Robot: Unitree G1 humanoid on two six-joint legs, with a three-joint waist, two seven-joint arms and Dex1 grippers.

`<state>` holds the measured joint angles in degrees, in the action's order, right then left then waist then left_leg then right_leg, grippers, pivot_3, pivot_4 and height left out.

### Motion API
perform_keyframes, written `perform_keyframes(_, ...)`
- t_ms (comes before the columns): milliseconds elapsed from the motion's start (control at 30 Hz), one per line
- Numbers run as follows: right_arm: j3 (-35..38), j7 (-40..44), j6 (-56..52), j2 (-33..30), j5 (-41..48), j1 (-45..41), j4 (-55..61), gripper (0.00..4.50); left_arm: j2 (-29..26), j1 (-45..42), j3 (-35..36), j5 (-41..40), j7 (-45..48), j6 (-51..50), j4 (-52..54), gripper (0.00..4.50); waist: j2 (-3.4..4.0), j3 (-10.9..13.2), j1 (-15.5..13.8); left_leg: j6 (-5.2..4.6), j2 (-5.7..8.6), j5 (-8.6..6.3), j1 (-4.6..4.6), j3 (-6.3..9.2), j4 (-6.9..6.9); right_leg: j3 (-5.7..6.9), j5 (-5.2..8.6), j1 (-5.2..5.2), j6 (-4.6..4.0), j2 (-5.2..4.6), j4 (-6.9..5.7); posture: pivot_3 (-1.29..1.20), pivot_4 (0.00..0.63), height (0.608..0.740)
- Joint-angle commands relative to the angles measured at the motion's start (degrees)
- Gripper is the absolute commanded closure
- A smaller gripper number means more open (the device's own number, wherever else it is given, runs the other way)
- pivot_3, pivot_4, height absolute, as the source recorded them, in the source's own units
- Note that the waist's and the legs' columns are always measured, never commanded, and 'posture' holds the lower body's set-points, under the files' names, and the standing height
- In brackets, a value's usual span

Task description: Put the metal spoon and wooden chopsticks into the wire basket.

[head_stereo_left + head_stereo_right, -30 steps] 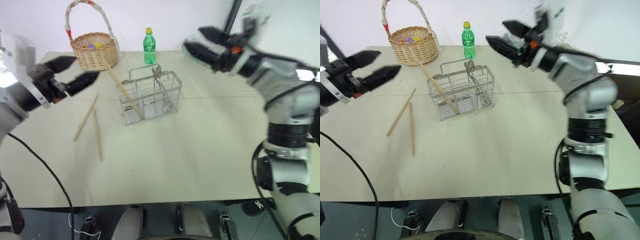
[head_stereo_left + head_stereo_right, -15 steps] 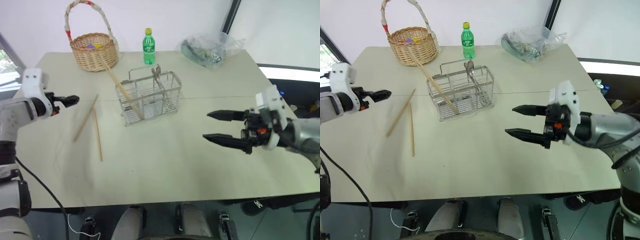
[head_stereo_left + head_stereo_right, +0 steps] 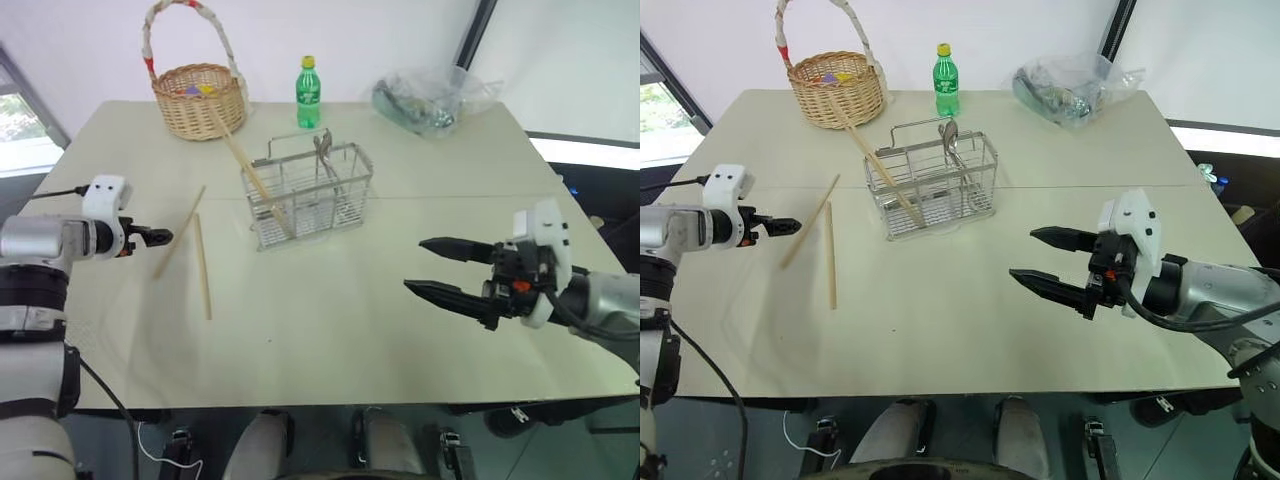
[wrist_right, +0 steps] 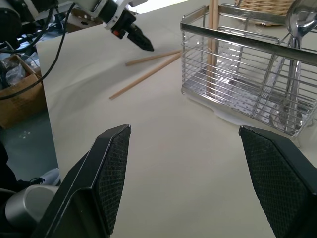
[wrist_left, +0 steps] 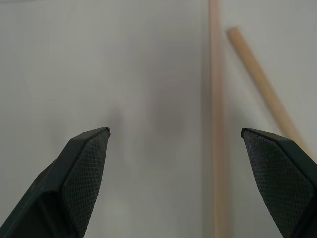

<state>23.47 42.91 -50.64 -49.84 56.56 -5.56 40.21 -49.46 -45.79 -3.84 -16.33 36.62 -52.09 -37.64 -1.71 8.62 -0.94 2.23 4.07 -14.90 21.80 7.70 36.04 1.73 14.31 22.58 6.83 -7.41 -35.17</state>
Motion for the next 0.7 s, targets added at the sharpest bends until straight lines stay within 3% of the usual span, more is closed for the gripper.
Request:
perform_keyframes(33, 1.59, -1.48, 1.46, -0.47, 1.56, -0.6, 1.79, 0.92, 1.25, -2.84, -1.13, 2.99, 2.48, 2.71, -2.56, 0.0, -0.08, -0.05, -0.1, 0.0, 0.01, 0.0, 0.05, 0.04, 0.03, 0.04, 0.0, 0.01, 0.0, -0.01, 0.01, 0.0, 0.15, 0.674)
perform_keyframes(433, 0.4, -4.51, 2.59, -0.18, 2.98, -3.15, -0.38, 0.92, 7.02, -5.75, -1.76, 9.23, 5.43, 8.23, -11.93, 0.0, -0.05, -0.19, -0.01, -0.02, 0.07, 0.02, 0.19, 0.06, 0.11, 0.13, -0.04, 0.08, 0.07, -0.07, -0.02, 0.0, 0.15, 0.674)
perform_keyframes(533, 0.35, -5.34, 2.58, 0.1, 3.57, -3.73, -0.78, 0.86, 7.71, -6.34, -0.89, 9.57, 5.62, 8.2, -14.18, 0.89, 0.0, -0.22, 0.03, -0.03, 0.07, 0.02, 0.12, 0.05, 0.11, 0.14, -0.03, 0.02, 0.08, -0.05, -0.03, 0.0, 0.15, 0.674)
perform_keyframes(700, 0.54, -5.64, 2.83, -0.19, 3.42, -4.0, -1.43, 0.86, 8.44, -7.26, 0.38, 10.66, 5.72, 9.08, -16.46, 3.23, 0.0, -0.23, -0.03, -0.03, 0.11, 0.02, 0.12, 0.05, 0.11, 0.14, 0.0, 0.0, 0.15, -0.04, -0.02, 0.0, 0.15, 0.674)
